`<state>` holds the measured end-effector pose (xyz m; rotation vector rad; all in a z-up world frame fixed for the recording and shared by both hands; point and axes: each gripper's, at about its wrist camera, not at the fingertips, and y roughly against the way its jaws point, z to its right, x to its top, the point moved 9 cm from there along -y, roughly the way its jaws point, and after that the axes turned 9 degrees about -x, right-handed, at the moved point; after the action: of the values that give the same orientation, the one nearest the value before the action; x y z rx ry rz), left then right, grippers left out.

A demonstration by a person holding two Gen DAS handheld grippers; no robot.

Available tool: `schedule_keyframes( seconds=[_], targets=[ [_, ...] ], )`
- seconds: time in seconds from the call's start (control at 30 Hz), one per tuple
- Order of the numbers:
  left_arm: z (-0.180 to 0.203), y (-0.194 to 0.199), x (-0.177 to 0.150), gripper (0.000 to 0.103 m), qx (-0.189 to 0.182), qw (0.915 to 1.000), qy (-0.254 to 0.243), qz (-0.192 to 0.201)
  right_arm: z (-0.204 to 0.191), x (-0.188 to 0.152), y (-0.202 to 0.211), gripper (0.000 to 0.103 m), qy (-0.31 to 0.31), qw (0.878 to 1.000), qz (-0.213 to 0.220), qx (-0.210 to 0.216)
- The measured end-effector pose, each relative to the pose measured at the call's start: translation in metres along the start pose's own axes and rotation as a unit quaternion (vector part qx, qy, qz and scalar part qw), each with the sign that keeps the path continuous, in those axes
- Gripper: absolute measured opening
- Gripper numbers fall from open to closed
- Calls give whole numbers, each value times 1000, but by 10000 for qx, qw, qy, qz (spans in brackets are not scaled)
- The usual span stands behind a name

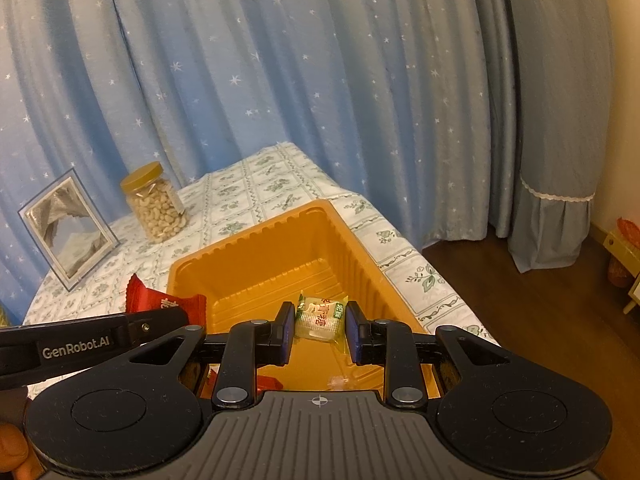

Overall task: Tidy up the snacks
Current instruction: 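Lower both held snacks over the orange tray, then open both tools to drop the snacks into the orange tray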

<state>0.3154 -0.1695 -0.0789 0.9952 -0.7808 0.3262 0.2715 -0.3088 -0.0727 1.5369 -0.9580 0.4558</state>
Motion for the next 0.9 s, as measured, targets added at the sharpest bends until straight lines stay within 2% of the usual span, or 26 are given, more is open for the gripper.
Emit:
schedule_keyframes(
  seconds=[0.07, 0.1, 0.17, 0.57, 0.73, 0.77, 0.8, 0.83, 0.87, 0.9],
  targets=[
    [-1, -3, 1, 23, -16, 10000, 30, -5, 1, 0, -2, 27, 4, 10000, -24, -27],
    [-2, -5, 1, 34, -26, 10000, 32, -20, 1, 0, -3, 27, 4, 10000, -38, -42],
    [-5, -5, 3, 42, 44, 10000, 1, -13, 1, 0, -4, 27, -3, 10000, -62, -41],
    [-33, 32, -12, 45, 485, 9986, 120, 148, -6, -1, -8, 27, 141, 9998, -108, 20],
    [-40, 47, -23, 47, 568, 9980, 230, 167, -14, 2, -12, 28, 123, 9994, -56, 303],
    [-42, 50, -26, 48, 587, 9978, 248, 166, -15, 3, -12, 32, 88, 9991, -32, 410],
    [-43, 53, -28, 48, 609, 9977, 268, 164, -14, 3, -13, 51, 55, 9991, -12, 414],
    [-45, 55, -30, 48, 637, 9974, 286, 175, -13, 4, -12, 62, 18, 9993, 24, 373],
    [-46, 58, -32, 48, 672, 9971, 306, 195, -11, 6, -9, 70, -34, 9992, 92, 380],
    [-48, 62, -34, 48, 699, 9968, 329, 219, -10, 7, -8, 70, -76, 9991, 132, 403]
  ],
)
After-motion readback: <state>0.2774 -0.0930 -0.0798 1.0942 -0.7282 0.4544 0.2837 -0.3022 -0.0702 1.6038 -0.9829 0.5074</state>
